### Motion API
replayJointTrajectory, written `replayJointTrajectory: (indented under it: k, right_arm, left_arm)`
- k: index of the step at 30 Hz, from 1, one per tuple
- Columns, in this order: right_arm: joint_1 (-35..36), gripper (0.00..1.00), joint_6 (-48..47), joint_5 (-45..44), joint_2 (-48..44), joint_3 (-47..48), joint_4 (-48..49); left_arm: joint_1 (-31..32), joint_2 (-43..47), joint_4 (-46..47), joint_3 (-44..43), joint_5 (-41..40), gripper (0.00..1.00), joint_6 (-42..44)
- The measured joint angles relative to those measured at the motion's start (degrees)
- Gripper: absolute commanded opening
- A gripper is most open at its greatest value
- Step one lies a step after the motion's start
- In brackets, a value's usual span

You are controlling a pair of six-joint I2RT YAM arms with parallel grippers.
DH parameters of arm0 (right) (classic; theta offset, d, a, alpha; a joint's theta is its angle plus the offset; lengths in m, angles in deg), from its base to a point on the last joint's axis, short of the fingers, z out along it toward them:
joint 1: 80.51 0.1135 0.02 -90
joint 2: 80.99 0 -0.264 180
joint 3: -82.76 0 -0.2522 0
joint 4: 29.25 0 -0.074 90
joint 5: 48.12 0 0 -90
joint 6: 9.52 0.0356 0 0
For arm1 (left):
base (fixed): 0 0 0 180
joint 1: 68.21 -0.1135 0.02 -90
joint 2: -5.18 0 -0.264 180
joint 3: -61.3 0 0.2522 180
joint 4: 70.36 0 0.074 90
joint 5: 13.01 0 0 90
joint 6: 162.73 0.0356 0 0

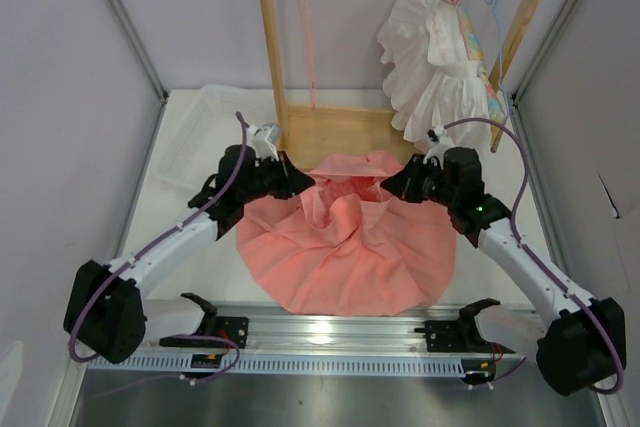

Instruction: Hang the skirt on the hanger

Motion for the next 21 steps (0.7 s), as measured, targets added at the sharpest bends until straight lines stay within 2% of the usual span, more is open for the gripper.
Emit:
replayJointTrajectory:
  k: [2, 5, 7, 8, 10, 14, 18, 21]
  right_arm:
    - [-2.8, 0.00, 0.2, 6.5, -2.1, -0.7, 2.8]
    - [-6.5, 0.00, 2.0, 16.7, -3.9, -1.2, 7.5]
    - [-8.4, 0.00, 5.2, 23.3, -4.2, -1.5, 12.5]
    - [-9.6, 0.00, 8.6, 27.3, -4.2, -1.9, 16.5]
    - [-11.2, 0.00, 15.1, 32.4, -4.2, -2.4, 24.3]
    - [-12.1, 0.00, 29.9, 38.1, -2.8, -2.7, 40.7]
    - [-12.5, 0.00, 49.0, 39.0, 1.2, -2.3, 60.5]
    - [-11.9, 0.00, 61.6, 37.6, 4.3, -0.5, 68.8]
  left_arm:
    - [-2.8, 2.6, 5.4, 2.6, 7.5, 0.00, -3.6]
    - [-7.5, 4.4, 18.7, 8.2, 19.9, 0.00, -12.9]
    - [-10.4, 3.4, 32.4, 12.3, 26.3, 0.00, -23.4]
    - [-11.9, 1.3, 41.7, 13.9, 29.5, 0.00, -30.9]
    - [-13.3, -3.6, 54.1, 14.3, 32.6, 0.00, -44.1]
    - [-13.8, -7.0, 63.3, 14.0, 34.3, 0.00, -58.5]
    - [-14.0, -4.2, 67.6, 9.9, 34.1, 0.00, -64.3]
    - [-14.2, -2.4, 70.0, 7.1, 33.2, 0.00, -66.6]
